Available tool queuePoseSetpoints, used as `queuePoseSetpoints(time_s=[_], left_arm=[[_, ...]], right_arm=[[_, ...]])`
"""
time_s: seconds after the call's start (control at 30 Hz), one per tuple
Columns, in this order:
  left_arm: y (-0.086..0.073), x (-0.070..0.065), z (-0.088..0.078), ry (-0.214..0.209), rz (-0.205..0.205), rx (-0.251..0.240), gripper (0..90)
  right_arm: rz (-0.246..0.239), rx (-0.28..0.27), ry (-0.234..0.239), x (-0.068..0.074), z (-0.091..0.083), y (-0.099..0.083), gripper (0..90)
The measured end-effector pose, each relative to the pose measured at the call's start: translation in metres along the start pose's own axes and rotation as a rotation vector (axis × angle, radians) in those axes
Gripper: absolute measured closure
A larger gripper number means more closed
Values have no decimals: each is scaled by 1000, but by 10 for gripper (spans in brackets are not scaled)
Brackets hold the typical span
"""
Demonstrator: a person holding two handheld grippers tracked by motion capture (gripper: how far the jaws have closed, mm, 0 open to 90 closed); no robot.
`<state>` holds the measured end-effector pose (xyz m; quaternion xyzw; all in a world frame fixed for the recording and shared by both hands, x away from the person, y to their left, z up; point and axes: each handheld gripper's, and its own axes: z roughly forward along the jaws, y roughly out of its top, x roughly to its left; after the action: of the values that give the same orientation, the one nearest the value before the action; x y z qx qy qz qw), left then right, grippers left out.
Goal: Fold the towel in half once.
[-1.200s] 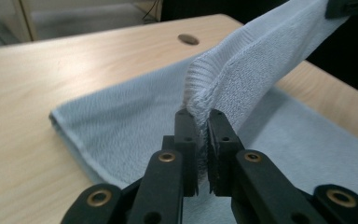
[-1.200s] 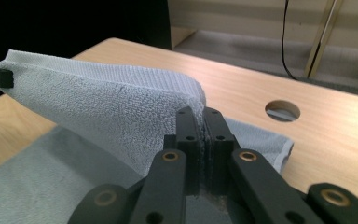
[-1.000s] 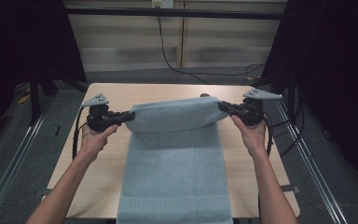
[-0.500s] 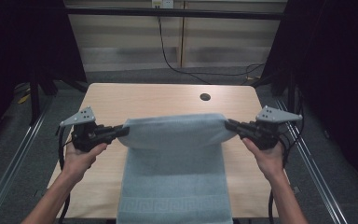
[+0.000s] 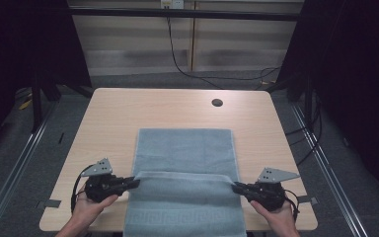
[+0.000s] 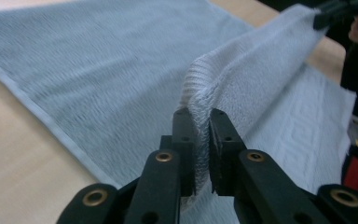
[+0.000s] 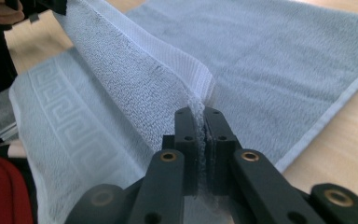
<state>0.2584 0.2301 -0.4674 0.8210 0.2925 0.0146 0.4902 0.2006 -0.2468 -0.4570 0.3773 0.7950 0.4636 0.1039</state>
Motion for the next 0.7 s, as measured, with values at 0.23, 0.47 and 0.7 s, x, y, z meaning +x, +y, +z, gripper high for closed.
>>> queuePoseSetpoints(time_s=[0.23, 0.47, 0.7], left_arm=[[-27, -10, -1, -27, -3, 72, 776], [-33, -20, -7, -62, 12, 92, 696], [-23, -20, -13, -82, 7, 30, 613]], right_arm=[[-7, 46, 3, 19, -8, -21, 795], [4, 48, 36, 29, -21, -35, 742], [4, 41, 38, 30, -20, -33, 730]])
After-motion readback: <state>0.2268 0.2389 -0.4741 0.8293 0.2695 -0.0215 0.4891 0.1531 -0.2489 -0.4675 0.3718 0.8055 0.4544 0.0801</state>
